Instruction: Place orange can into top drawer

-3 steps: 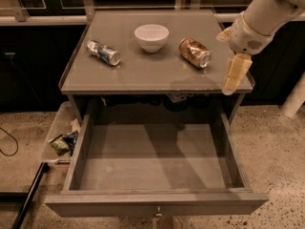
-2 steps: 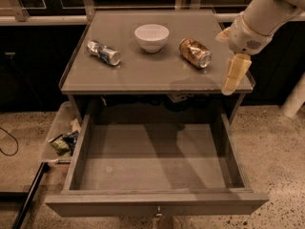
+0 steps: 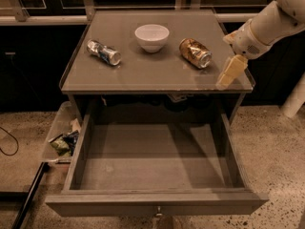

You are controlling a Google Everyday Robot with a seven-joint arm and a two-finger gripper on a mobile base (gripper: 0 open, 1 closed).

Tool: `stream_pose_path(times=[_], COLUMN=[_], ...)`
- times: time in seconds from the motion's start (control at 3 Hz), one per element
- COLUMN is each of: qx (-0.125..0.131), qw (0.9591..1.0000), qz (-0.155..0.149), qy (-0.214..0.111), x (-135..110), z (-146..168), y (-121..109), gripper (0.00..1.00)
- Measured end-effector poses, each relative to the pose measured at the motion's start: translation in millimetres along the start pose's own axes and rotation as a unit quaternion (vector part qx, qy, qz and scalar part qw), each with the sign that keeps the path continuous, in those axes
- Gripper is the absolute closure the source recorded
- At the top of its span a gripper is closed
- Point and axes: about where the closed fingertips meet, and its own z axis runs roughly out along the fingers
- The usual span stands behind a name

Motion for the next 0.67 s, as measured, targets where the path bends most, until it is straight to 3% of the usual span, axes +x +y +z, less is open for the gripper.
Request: stream_pose_path(times=[0.33,0.67], qx=[0.013,0.021], qw=[0.9964,0.9855], qz=[0.049,0.094], qy=[-0.067,-0.140], x=[12.4,19.0], z=[10.7,19.5], y=[-21.7,-39.2], gripper=[0.00,0.00])
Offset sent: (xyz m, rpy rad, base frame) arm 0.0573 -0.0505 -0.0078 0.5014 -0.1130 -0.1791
